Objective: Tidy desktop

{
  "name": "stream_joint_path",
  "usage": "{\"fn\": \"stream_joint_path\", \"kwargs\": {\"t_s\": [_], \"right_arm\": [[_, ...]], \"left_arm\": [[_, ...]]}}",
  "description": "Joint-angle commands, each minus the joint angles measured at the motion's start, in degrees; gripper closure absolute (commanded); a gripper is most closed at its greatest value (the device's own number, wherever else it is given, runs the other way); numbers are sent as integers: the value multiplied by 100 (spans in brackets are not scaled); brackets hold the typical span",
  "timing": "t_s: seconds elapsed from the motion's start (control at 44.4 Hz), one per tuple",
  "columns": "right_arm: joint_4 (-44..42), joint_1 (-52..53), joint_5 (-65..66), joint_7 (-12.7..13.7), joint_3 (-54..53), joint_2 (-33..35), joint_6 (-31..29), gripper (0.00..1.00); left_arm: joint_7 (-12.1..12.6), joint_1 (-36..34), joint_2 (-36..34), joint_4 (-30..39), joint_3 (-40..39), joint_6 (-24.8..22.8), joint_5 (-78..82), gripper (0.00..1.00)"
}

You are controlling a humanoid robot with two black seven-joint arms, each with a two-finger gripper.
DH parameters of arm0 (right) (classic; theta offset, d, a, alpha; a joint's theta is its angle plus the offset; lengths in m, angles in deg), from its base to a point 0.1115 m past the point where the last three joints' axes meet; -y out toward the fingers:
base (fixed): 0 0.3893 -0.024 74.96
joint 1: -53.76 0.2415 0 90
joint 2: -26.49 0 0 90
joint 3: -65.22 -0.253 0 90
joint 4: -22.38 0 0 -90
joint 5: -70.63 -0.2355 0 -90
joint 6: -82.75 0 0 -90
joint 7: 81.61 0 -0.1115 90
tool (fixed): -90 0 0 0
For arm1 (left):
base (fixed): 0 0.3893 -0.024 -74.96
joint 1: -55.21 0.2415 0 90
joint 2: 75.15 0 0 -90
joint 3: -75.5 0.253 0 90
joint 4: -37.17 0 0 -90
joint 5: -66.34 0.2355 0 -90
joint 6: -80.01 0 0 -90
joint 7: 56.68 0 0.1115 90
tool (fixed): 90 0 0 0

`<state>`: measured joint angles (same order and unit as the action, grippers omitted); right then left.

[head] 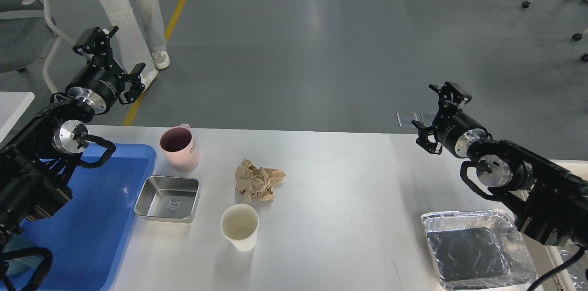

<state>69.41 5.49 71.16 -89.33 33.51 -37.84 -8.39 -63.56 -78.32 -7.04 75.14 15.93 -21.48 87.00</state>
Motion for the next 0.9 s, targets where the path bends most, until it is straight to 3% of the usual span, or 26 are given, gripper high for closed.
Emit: {"fn": "stream_joint_path", "kwargs": {"t_s": [0.0,0.473,0.878], "right_arm": [[-18,-7,-1,7,7,-1,52,0],[-18,-16,8,16,42,-18,96,0],[-18,-16,8,24,183,8,105,0]], "left_arm": [[3,12,44,-8,-151,7,0,3],[2,11,27,-8,-142,-2,-572,3],[20,196,176,202,16,-432,-554,2]]}}
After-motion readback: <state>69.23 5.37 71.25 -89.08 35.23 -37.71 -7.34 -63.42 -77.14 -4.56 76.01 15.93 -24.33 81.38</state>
